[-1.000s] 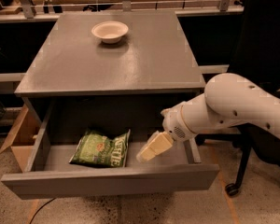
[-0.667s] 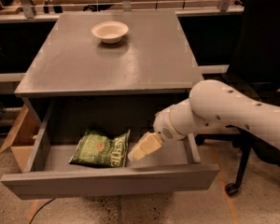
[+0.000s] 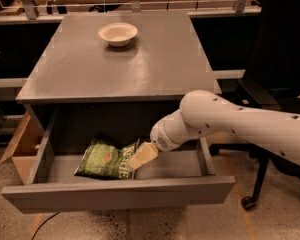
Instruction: Pick green jalapeno chip bag from top drawer and place on counter
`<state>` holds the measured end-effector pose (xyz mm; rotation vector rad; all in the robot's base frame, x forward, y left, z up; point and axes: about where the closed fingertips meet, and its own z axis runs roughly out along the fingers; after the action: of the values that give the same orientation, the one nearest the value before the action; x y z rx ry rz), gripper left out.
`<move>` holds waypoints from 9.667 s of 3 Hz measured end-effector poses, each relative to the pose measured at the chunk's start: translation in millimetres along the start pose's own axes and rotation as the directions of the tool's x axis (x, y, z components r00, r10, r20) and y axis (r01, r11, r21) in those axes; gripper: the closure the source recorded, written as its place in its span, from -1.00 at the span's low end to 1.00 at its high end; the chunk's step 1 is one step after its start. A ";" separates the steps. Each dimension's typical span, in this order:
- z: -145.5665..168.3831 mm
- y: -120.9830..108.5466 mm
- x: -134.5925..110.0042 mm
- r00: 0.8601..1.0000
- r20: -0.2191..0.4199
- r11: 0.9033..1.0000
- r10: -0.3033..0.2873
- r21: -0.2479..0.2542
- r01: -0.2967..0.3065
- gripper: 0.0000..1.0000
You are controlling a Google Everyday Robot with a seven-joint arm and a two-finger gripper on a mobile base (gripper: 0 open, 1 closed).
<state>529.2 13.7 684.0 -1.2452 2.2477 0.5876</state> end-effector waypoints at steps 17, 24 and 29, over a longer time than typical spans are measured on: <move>-204.2 -37.4 -119.7 0.832 0.052 0.779 -0.552 0.386 0.493 1.00; -116.0 -175.2 -239.4 0.768 -0.107 0.715 -0.631 0.304 0.630 0.63; -120.5 -203.7 -212.3 0.827 -0.012 0.787 -0.563 0.300 0.540 -1.00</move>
Offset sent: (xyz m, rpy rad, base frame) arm 0.0017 0.0624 -0.0261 0.0914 0.0953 0.1125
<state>775.9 -18.9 881.8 -1.5890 1.6909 0.0700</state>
